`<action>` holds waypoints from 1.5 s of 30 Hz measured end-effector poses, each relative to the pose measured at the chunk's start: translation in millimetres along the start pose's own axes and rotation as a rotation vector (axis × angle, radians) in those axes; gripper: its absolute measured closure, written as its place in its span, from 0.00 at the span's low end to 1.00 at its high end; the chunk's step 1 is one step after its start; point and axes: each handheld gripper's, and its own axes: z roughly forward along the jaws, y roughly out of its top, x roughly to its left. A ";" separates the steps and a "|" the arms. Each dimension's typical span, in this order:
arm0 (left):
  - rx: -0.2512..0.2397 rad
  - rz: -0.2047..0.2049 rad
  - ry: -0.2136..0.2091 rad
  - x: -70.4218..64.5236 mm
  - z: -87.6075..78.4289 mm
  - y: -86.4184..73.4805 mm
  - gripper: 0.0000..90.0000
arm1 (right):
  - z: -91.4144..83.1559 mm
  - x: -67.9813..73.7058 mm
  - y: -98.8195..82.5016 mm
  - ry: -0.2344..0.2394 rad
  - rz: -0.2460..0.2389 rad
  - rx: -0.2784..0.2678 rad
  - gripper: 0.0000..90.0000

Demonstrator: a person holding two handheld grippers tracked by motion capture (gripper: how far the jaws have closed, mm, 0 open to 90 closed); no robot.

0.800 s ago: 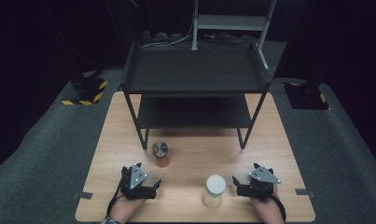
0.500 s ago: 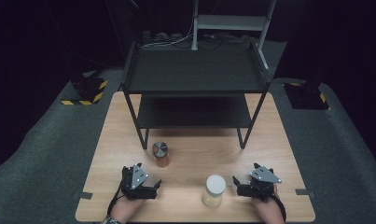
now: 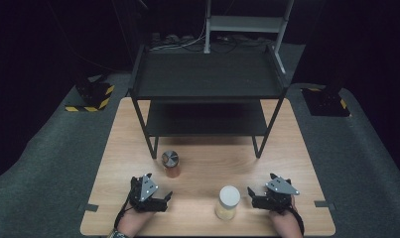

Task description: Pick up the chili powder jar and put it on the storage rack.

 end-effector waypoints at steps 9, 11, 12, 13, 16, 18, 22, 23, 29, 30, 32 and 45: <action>-0.001 -0.013 -0.003 1.7 0.0 -0.3 0.02 | -0.5 0.0 -1.0 -0.004 0.008 -0.005 0.01; -0.005 -0.012 -0.004 1.8 -0.3 -0.9 0.02 | -0.7 0.0 -1.5 -0.003 0.005 -0.008 0.01; -0.005 -0.018 -0.005 2.2 -0.3 -1.2 0.02 | -0.5 0.6 -0.9 -0.005 0.004 -0.005 0.01; -0.006 -0.019 -0.006 2.5 -0.4 -1.3 0.02 | -0.4 0.9 -0.6 -0.006 0.002 -0.003 0.01; -0.008 -0.026 -0.011 4.0 -0.6 -1.7 0.02 | -0.5 1.2 -0.9 -0.007 0.001 -0.005 0.01; -0.016 -0.034 -0.014 4.8 -1.1 -3.0 0.02 | -0.6 1.2 -0.9 -0.008 0.002 -0.005 0.01; -0.024 -0.041 -0.017 5.1 -1.9 -3.3 0.02 | -0.6 1.6 -1.0 -0.010 0.002 -0.006 0.01; -0.024 -0.044 -0.017 5.1 -2.3 -3.1 0.02 | -0.7 1.7 -1.1 -0.010 0.001 -0.006 0.01; -0.050 -0.073 -0.022 4.3 -6.6 -3.9 0.02 | -0.6 1.8 -1.1 -0.010 -0.001 -0.006 0.01; -0.056 -0.076 -0.026 4.5 -7.2 -3.8 0.02 | -0.6 1.8 -1.1 -0.010 -0.001 -0.006 0.01; -0.067 -0.071 -0.025 3.5 -8.4 -1.9 0.02 | -0.4 2.0 -0.6 -0.011 -0.002 -0.003 0.01; -0.117 -0.071 -0.028 5.9 -11.1 7.4 0.01 | -0.3 4.4 -0.6 -0.018 -0.011 -0.003 0.01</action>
